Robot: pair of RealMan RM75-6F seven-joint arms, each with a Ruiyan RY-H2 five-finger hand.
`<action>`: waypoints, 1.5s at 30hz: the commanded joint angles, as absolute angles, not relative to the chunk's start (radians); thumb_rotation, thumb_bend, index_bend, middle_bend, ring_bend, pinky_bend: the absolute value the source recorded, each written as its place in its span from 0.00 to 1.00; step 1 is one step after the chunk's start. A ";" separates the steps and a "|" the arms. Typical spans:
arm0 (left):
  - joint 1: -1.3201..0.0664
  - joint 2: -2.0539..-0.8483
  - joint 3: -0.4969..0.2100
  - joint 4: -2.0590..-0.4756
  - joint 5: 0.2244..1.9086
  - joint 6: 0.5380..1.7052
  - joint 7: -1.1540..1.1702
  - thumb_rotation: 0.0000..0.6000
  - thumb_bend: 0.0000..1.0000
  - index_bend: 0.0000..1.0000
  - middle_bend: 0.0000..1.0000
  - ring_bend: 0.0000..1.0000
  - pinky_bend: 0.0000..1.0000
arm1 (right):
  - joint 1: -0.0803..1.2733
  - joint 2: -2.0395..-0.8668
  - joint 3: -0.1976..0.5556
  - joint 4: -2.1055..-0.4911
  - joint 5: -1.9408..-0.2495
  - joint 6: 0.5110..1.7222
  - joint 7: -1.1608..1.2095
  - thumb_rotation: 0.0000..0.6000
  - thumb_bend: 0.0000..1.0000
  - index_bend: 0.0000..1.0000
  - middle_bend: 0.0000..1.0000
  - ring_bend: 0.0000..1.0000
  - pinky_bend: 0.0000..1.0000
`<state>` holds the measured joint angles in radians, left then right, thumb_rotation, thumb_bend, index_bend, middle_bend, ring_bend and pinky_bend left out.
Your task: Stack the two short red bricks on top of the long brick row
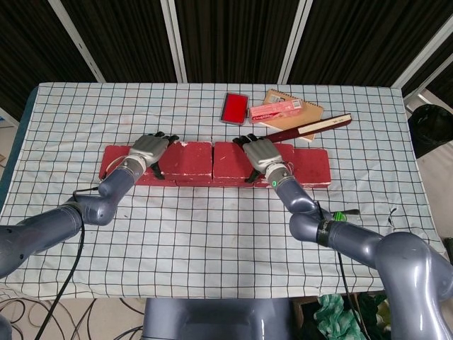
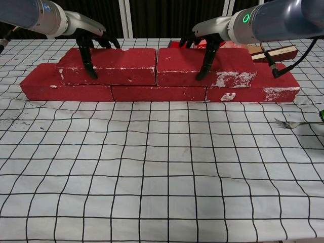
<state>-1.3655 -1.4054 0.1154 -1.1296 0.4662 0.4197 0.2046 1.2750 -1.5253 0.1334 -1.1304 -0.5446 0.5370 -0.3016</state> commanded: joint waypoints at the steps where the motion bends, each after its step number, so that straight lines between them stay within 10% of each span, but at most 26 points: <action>1: -1.369 -1.404 0.115 -1.134 0.461 0.422 0.207 1.00 0.00 0.05 0.12 0.01 0.13 | 1.275 -1.525 0.133 -1.131 -0.545 0.537 -0.301 1.00 0.19 0.07 0.06 0.03 0.15; 45: -1.394 -1.396 0.137 -1.170 0.378 0.457 0.258 1.00 0.00 0.05 0.12 0.00 0.05 | 1.276 -1.531 0.131 -1.133 -0.548 0.551 -0.309 1.00 0.16 0.06 0.05 0.01 0.10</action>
<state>-1.3942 -1.3958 0.1375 -1.1697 0.3773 0.4568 0.2573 1.2757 -1.5305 0.1310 -1.1324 -0.5480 0.5509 -0.3084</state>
